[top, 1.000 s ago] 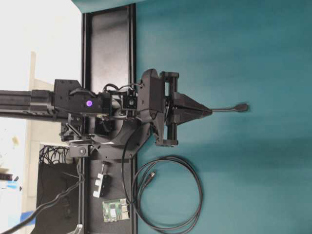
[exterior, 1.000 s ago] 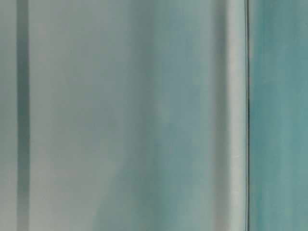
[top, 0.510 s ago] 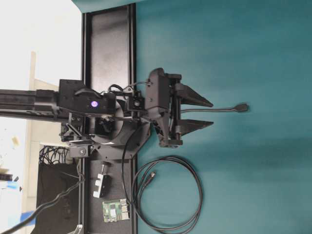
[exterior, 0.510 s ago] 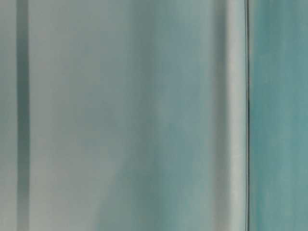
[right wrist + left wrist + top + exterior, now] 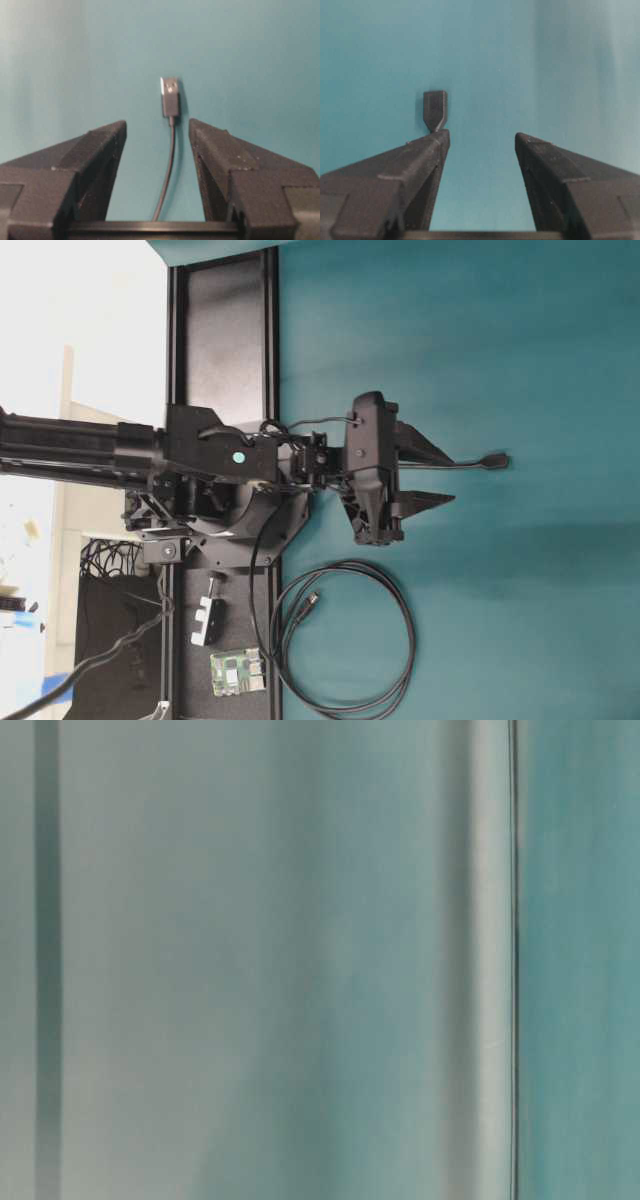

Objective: Insert the USB using both arms.

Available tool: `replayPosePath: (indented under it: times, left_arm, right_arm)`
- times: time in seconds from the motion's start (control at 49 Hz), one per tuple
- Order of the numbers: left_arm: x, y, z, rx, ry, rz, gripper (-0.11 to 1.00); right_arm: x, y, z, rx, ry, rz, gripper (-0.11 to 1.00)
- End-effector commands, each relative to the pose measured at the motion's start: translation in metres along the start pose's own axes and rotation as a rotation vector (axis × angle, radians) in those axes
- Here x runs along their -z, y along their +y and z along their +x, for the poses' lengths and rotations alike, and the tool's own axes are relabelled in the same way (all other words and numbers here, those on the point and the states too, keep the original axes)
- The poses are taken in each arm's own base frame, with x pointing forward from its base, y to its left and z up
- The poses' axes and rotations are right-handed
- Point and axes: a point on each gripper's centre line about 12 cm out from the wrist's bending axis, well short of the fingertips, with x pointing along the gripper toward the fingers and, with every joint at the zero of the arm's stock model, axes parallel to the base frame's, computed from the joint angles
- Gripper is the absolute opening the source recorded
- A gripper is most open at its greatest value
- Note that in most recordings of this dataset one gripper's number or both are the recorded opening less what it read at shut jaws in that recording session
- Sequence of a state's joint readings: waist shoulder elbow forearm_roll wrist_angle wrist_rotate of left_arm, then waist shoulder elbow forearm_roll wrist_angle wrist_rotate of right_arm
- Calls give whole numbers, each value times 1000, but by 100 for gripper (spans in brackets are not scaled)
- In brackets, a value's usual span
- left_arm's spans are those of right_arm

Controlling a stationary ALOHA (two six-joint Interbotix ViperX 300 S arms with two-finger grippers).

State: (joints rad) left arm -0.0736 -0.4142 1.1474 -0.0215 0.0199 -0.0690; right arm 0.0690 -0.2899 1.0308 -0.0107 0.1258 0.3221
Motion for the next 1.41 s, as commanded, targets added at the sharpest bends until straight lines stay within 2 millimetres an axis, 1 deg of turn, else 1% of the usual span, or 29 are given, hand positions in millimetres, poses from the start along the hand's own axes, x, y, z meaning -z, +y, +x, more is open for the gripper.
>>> replayPosePath:
  times: [0.0,0.184,0.326,0.49,0.734,0.979,1.183,1.387]
  left_arm:
    - [-5,-1,3,3,-12,5,67]
    - [-2,-1,9,1,8,37,67]
    - [-2,1,10,-5,14,67,67]
    - [-4,9,10,-29,5,80,70]
    - [-3,21,11,-62,12,61,80]
    - [-1,23,18,-64,32,106,80]
    - [-3,23,23,-63,40,134,80]
    - [-4,23,24,-64,31,134,80]
  right_arm:
    - [-9,4,5,-7,-15,-4,55]
    - [-13,5,23,2,12,-5,55]
    - [-17,6,36,9,36,-6,55]
    - [-16,6,46,17,61,-6,55]
    - [-12,5,50,22,77,-9,54]
    - [-7,3,52,30,95,-47,54]
    - [0,1,60,41,127,-55,54]
    - [3,-1,67,47,149,-59,54]
